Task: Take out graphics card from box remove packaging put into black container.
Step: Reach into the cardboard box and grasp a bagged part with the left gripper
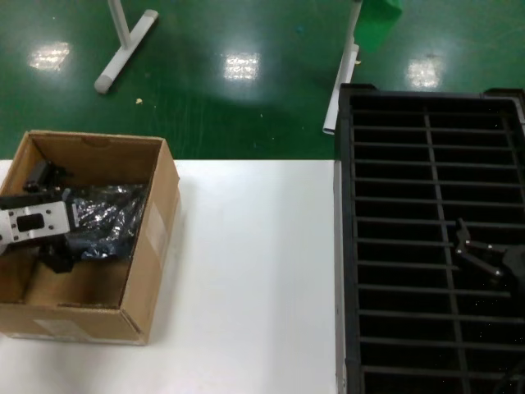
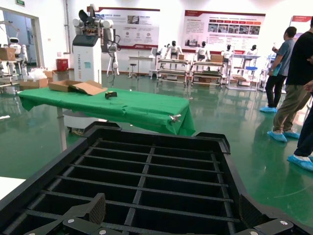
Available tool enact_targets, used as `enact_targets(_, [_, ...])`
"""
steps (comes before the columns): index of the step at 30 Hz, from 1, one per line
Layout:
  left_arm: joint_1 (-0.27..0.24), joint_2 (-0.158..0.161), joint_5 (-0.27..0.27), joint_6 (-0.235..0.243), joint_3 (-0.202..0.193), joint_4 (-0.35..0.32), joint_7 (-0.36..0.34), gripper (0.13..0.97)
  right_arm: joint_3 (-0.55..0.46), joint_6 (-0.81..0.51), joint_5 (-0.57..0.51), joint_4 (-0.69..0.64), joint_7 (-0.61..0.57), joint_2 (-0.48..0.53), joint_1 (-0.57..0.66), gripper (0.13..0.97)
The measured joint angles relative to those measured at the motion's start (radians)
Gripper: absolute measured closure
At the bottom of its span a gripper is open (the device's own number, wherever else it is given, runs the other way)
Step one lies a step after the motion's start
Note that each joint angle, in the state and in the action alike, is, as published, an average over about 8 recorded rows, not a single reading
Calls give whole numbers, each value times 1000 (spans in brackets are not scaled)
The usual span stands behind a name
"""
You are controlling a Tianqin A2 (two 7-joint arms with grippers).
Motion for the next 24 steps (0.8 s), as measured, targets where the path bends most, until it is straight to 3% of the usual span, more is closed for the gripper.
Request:
enact_targets(6, [-35,40,-80,-35,-17,114,147,132,0,0,0,0,0,0,0,129])
enact_targets(10, [-44,53,-125,-49,-29,150,207,132,0,0,0,0,0,0,0,129])
enact_targets(16, [-42,50,-151,-62,-33,149,227,149,0,0,0,0,0,0,0,129])
enact_targets(24, [-11,27,-148,-60,-19,100,194,222,0,0,0,0,0,0,0,129])
